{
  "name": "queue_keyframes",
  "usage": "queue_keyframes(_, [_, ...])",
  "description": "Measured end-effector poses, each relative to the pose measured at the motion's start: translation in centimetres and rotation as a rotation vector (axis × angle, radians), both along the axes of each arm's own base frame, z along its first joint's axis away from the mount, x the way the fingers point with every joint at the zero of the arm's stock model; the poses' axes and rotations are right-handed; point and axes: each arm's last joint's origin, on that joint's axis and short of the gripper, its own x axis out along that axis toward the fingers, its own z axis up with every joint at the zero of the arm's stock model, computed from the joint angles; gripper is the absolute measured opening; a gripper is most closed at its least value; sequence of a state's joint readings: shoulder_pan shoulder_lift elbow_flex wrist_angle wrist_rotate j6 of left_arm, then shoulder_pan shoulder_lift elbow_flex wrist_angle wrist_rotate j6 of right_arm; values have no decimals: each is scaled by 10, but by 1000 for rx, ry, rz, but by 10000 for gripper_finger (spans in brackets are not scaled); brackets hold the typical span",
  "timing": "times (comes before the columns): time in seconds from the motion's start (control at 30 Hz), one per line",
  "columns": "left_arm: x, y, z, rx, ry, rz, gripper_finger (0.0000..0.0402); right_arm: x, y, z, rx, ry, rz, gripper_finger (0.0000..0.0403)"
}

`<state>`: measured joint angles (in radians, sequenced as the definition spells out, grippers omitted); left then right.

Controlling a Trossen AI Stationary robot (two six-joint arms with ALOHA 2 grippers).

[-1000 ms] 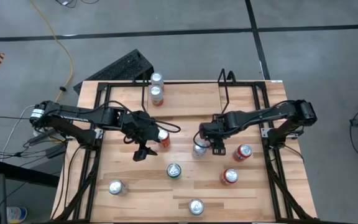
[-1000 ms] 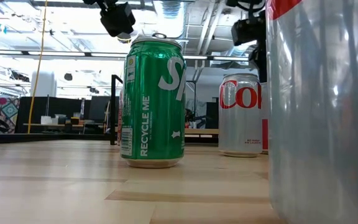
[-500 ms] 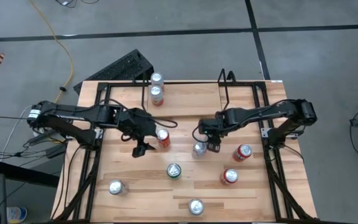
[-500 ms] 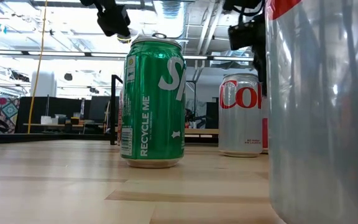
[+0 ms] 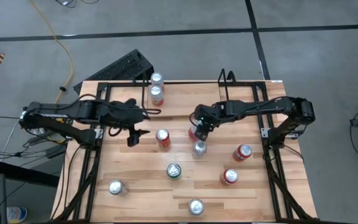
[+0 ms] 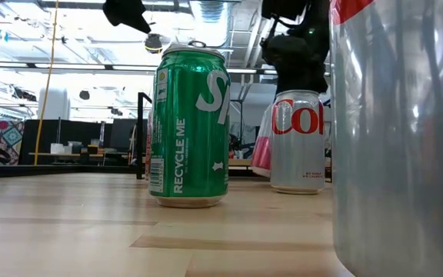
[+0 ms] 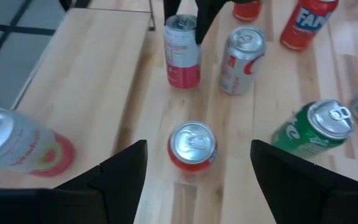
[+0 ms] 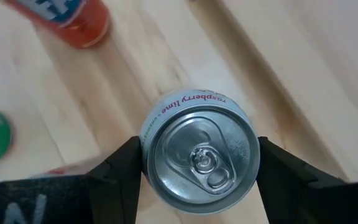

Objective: Place canned beverage on shelf
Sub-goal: Put the white orange soda can on the shelf aligned with the other white orange soda cans

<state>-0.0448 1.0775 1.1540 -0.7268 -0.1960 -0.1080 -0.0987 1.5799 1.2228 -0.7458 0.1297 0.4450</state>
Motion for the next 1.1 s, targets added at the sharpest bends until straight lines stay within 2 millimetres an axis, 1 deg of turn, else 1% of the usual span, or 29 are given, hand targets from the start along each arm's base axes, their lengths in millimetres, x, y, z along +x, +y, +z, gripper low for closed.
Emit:
queue_keyframes(0.13, [-1, 0, 1, 21, 1, -3, 268, 0, -6, 4, -3, -2, -13, 236])
queue_keyframes(0.23, [-1, 1, 1, 30, 3, -7, 268, 11, -12, 6, -4, -9, -23, 236])
queue_keyframes(0.33, [-1, 1, 1, 44, 5, -2, 268, 26, -15, 9, -20, 49, 18, 236])
queue_keyframes(0.47, [-2, 1, 0, 47, 7, 2, 268, 55, -19, 19, -54, 62, 92, 236])
queue_keyframes(0.53, [-3, 1, -1, 52, 22, 8, 268, 64, -21, 23, -57, 80, 102, 236])
queue_keyframes(0.67, [-5, 2, -3, 59, 56, 37, 268, 86, -26, 21, -60, 75, 103, 236])
queue_keyframes(0.9, [-6, 3, -5, 59, 74, 57, 268, 117, -29, 7, -61, 80, 109, 236])
queue_keyframes(1.0, [-6, 3, -5, 59, 74, 57, 268, 124, -29, 1, -60, 92, 116, 236])
queue_keyframes(1.1, [-6, 3, -5, 64, 75, 53, 268, 129, -27, -1, -69, 86, 137, 243])
